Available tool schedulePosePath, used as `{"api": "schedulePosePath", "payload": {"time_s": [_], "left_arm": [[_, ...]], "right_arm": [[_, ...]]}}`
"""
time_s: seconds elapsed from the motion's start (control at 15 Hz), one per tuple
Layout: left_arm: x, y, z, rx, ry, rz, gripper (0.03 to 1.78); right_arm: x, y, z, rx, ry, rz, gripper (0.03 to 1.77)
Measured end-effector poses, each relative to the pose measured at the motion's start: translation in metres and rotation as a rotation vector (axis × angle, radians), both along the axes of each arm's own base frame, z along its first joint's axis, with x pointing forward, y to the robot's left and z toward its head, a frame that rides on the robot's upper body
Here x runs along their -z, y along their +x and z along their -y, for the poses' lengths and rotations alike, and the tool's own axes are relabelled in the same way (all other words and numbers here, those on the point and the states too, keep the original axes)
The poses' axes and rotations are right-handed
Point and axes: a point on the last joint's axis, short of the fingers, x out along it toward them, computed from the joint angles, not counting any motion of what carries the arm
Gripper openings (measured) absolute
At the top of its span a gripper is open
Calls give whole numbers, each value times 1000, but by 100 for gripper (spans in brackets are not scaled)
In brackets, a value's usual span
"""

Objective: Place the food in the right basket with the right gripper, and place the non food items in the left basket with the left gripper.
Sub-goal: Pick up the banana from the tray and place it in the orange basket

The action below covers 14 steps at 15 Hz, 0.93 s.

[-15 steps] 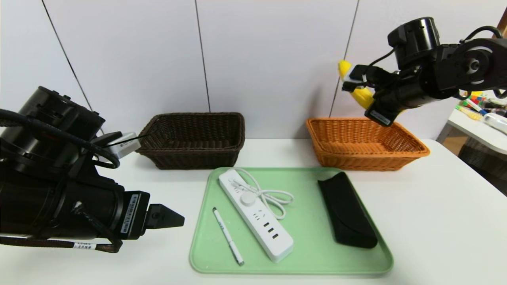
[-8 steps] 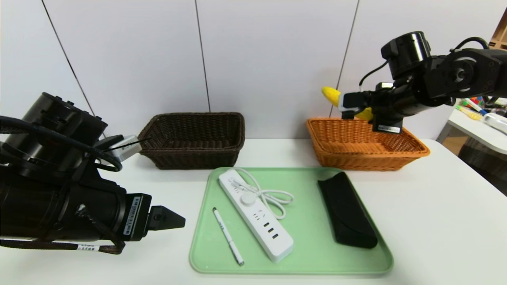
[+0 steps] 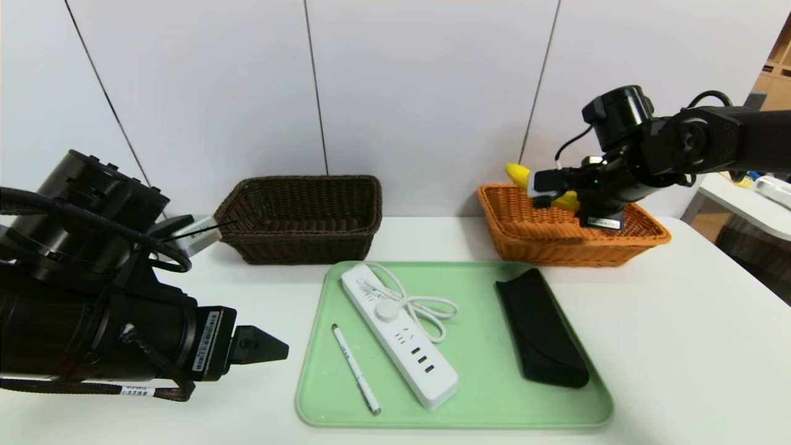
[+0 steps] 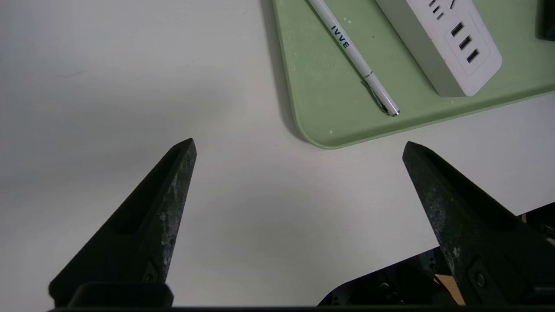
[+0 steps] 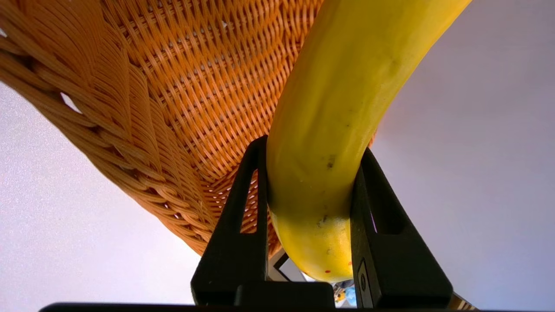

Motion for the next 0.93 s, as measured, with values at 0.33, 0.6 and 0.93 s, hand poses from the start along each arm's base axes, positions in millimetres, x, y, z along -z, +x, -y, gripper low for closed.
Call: {"api": "schedulePosePath", "payload": {"time_s": [0.33, 0.6, 0.93], "left_arm": [[0, 0, 0, 0, 2, -1, 169], [0, 0, 0, 1, 1, -1, 169], [-3, -3, -2, 4, -4, 17, 169]], "right_arm": [[3, 4, 2, 4, -1, -6, 81], [3, 4, 3, 10, 4, -5, 118], [-14, 1, 1, 40, 57, 57, 143]]}}
